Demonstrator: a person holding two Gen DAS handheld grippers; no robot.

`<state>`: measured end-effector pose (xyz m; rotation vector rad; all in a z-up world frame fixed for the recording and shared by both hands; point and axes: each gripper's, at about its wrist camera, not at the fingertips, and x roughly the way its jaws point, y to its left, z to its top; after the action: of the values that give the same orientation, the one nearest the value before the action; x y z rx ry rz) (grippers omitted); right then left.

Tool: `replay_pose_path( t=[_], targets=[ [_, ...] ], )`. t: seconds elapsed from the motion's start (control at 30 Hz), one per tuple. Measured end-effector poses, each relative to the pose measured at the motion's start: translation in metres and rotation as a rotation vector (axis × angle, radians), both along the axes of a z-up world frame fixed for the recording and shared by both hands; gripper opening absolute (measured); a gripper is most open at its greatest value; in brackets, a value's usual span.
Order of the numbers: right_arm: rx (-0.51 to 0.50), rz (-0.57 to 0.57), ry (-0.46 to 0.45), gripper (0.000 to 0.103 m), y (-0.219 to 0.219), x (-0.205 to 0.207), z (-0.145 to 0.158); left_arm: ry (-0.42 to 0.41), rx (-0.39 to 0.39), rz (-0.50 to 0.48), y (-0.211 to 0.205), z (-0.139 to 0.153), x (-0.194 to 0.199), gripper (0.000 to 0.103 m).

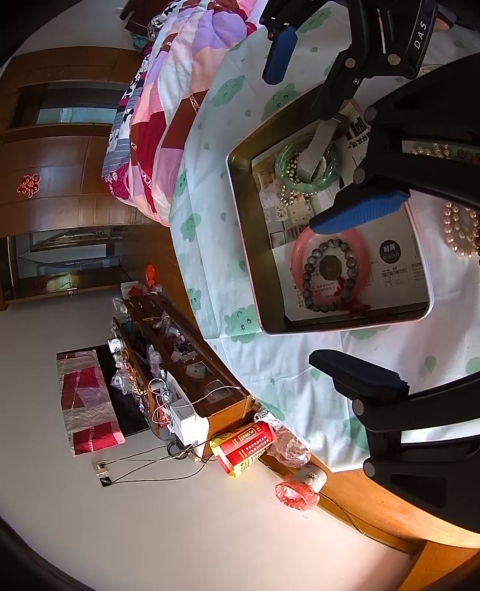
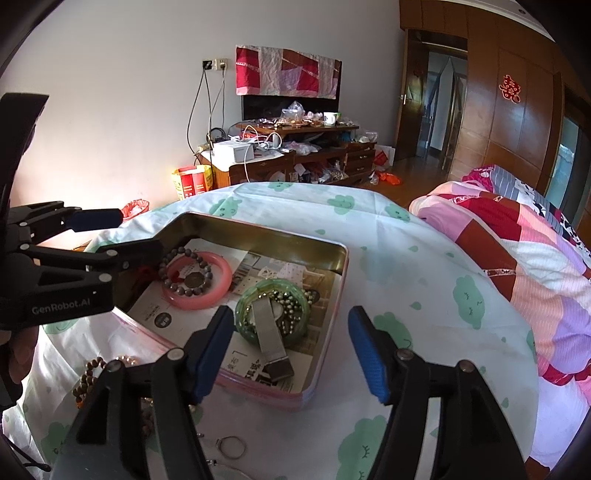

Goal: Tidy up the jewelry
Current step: 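Grasp the wooden bead bracelet with the left gripper while the right gripper grasps the silver bangle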

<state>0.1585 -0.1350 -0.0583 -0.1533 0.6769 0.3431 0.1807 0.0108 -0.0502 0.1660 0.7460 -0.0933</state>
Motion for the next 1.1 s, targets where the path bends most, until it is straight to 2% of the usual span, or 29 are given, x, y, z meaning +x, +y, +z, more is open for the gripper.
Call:
replay_pose_path(
  t=[0.3,0.5,0.7,0.87,1.1],
  targets=[
    [0.009,-0.005,0.004,0.071,-0.001,-0.011,-0.002,0.002,-0.022,0.029,0.012,0.0,-0.011,0.065],
    [0.018,-0.013,0.002,0.077,-0.006,-0.028,-0.001,0.008,-0.053,0.083,0.036,-0.001,-0.04,0.065],
    [0.015,-0.027,0.018,0.08,-0.018,-0.054,-0.008,0.049,-0.093,0.139,0.05,-0.019,-0.073,0.065],
    [0.002,-0.03,0.059,0.081,-0.022,-0.077,-0.025,0.105,-0.117,0.146,0.045,-0.039,-0.089,0.065],
    [-0.01,-0.018,0.071,0.084,-0.024,-0.097,-0.032,0.132,-0.167,0.152,0.04,-0.051,-0.108,0.065]
  ],
)
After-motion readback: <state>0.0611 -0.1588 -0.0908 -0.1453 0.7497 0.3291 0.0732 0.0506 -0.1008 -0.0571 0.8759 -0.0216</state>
